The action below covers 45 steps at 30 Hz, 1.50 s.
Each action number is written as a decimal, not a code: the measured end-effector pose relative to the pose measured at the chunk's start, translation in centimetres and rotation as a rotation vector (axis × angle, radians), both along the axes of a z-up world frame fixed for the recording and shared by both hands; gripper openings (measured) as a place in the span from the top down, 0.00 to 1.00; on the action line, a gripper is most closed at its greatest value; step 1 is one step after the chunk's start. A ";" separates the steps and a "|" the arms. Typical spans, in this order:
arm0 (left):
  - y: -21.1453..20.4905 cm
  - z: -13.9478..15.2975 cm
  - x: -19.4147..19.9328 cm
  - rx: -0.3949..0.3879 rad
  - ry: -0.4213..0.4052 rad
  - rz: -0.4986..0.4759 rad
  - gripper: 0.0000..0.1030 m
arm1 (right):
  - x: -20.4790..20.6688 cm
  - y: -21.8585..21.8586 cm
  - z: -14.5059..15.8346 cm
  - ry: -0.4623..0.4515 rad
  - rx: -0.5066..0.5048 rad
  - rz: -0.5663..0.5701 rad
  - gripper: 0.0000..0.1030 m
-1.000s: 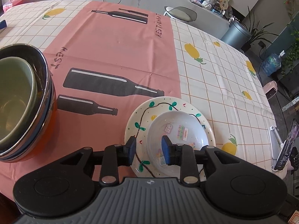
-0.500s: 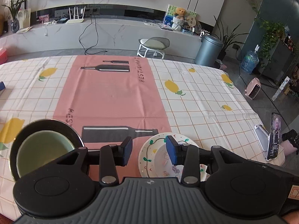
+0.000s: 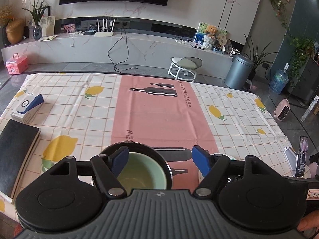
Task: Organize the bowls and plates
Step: 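Move both grippers to the bowl stack and close on its rim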
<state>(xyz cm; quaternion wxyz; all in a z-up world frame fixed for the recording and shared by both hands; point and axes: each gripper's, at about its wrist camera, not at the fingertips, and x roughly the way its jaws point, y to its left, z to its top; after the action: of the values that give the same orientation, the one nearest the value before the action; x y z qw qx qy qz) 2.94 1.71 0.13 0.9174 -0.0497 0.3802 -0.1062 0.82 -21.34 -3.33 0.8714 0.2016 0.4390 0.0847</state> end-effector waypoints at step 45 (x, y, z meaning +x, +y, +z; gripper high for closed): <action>9.9 -11.8 3.4 -0.349 0.343 0.242 0.33 | 6.1 7.1 -9.1 0.324 0.299 0.040 0.43</action>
<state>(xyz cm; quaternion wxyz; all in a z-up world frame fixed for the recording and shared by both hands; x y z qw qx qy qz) 6.33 11.60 -11.65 0.8232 -0.2695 0.4973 -0.0495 6.92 -14.21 -12.44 0.7481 0.3307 0.5598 0.1326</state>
